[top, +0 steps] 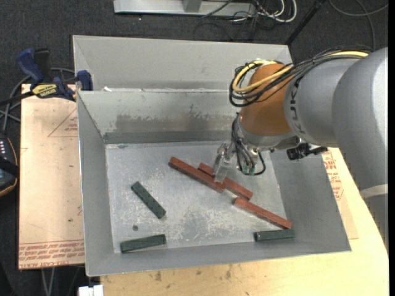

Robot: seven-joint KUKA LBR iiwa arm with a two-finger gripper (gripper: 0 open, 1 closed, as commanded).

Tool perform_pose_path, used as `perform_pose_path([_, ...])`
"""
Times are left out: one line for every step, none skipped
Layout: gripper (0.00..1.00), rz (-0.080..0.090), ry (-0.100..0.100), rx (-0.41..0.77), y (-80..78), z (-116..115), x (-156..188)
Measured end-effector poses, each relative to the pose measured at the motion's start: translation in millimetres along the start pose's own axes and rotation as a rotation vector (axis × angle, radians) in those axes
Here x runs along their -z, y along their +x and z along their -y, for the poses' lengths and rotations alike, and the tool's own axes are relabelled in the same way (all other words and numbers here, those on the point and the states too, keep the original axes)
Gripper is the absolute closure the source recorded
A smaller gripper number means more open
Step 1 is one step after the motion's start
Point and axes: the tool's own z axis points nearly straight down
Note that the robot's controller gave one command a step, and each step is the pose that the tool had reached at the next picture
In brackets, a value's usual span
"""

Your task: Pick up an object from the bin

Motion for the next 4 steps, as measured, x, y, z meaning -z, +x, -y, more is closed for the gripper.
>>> perform_pose_path([0.00,-0.005,0.001,0.000,1.8,0,-3])
perform_pose_path([0.00,-0.014,0.000,0.362,78.7,22,-3])
perform_pose_path([0.00,0.011,-0.001,0.608,104.8,86,1])
perform_pose_path([0.00,-0.007,0.002,0.537,101.9,119,63])
